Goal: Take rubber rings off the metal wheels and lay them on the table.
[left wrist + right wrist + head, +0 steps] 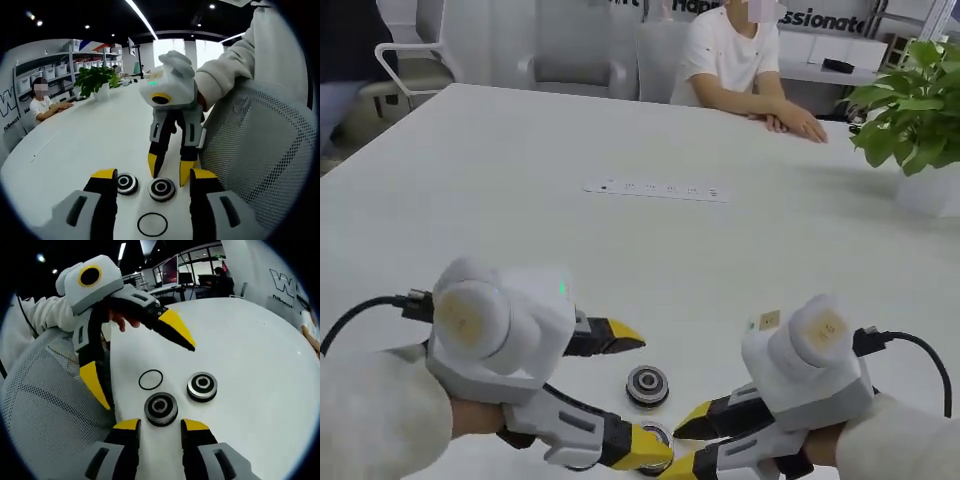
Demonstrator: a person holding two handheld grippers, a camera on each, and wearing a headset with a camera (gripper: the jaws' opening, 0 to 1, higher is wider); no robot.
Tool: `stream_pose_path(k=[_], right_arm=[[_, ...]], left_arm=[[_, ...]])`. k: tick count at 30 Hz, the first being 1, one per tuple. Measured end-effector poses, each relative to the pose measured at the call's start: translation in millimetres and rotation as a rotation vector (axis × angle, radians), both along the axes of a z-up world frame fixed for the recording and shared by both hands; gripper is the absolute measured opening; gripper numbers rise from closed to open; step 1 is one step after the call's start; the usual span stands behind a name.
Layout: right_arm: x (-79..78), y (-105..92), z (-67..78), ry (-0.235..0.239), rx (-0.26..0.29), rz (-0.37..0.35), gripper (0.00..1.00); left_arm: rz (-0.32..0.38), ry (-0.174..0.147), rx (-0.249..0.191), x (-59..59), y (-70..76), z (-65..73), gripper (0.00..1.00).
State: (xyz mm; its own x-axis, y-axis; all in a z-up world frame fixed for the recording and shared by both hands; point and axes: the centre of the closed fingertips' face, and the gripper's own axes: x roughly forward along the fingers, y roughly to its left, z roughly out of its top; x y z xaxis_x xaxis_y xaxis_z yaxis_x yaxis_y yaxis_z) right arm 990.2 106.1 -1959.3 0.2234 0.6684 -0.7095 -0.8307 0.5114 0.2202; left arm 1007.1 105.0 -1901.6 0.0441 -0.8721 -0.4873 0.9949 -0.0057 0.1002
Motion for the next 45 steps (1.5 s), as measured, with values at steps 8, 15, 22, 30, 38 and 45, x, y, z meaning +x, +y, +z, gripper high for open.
stream_pose_path(k=[8,15,22,30,38,45], right_arm=[[0.5,0.3,-0.8,-0.006,-0.003,0.005,0.29],[0.6,0.3,-1.2,-0.021,-0.012,0.02,0.28],[-0.4,0.4,-1.0,-0.02,-0.011,0.023,0.27],[-1.1,0.5,-1.3,-0.027,-0.02,0.032,0.26],[-0.5,1.1,-0.7,-0.045,-0.025,0.046,0.25],[2.5,-2.0,0.2,-0.051,-0.024,0.029,0.23]], left_arm=[[0.042,0.046,0.019,0.6,0.3,-21.2,0.41],[0.018,0.051,0.059,-7.1,1.6,-34.7,0.32],[0.031,0.071,0.051,-5.0,1.2,-36.6,0.27],[0.035,0.068,0.052,-5.9,0.6,-39.2,0.18],[0.036,0.065,0.022,-5.8,0.4,-38.9,0.18],[0.035,0.065,0.018,-6.9,0.9,-38.7,0.17]])
